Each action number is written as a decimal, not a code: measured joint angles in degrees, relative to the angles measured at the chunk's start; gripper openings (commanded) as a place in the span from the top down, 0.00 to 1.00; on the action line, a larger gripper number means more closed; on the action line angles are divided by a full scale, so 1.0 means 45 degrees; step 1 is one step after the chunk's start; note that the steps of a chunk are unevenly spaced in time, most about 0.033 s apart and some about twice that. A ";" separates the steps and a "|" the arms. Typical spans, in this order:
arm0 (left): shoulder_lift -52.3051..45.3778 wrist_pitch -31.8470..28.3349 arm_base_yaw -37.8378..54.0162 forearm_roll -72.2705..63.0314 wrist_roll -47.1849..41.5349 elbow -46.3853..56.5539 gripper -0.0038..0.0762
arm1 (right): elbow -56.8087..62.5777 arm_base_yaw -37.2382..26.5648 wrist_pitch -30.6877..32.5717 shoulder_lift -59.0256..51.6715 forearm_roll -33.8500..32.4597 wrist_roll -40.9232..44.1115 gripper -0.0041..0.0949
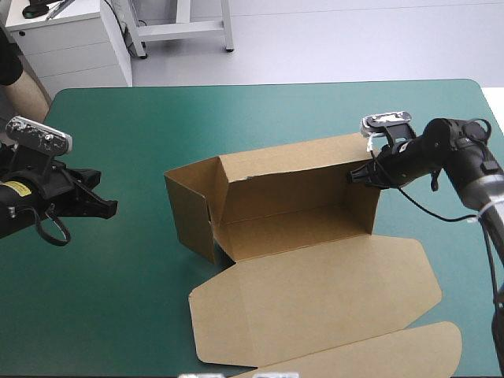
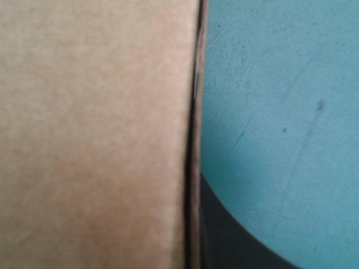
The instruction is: Fold the box
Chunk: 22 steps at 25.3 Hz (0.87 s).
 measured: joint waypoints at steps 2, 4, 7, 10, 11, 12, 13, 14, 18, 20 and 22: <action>0.0000 0.0000 0.0000 0.0000 0.0000 0.0000 0.96 | -0.0575 0.0000 0.0303 0.1000 -0.0055 0.0173 0.96; 0.0000 0.0000 0.0000 0.0000 0.0000 0.0000 0.96 | -0.1355 0.0000 0.0822 0.1638 -0.0092 0.0373 0.96; 0.0000 0.0000 0.0000 -0.0012 0.0000 0.0000 0.96 | -0.2281 0.0000 0.1153 0.2376 -0.0092 0.0535 0.96; 0.0000 -0.0051 0.0000 -0.0012 -0.0010 0.0000 0.96 | -0.3046 0.0000 0.0589 0.3177 0.0118 0.0594 0.96; 0.0000 -0.0069 0.0000 -0.0012 -0.0010 0.0000 0.96 | -0.3222 0.0000 0.0232 0.3414 0.0209 0.0594 0.96; 0.0000 -0.0081 0.0000 -0.0012 -0.0010 0.0000 0.96 | -0.3433 0.0000 -0.0129 0.3762 0.0313 0.0594 0.95; 0.0000 -0.0081 0.0000 -0.0012 -0.0010 0.0000 0.96 | -0.3539 0.0000 -0.0448 0.3973 0.0396 0.0594 0.95; 0.0000 -0.0081 0.0000 -0.0012 -0.0010 0.0000 0.96 | -0.3644 0.0000 -0.0653 0.4198 0.0484 0.0574 0.94; 0.0000 -0.0081 0.0000 -0.0012 -0.0010 0.0004 0.96 | -0.3743 0.0000 -0.1327 0.4612 0.0850 0.0111 0.73; 0.0000 -0.0081 0.0000 -0.0012 -0.0010 0.0004 0.96 | -0.3697 0.0000 -0.0878 0.4667 0.1050 -0.0290 0.48; 0.0000 -0.0211 0.0000 -0.0012 -0.0010 0.0004 0.96 | -0.3487 0.0012 0.0361 0.4776 0.1020 -0.0632 0.28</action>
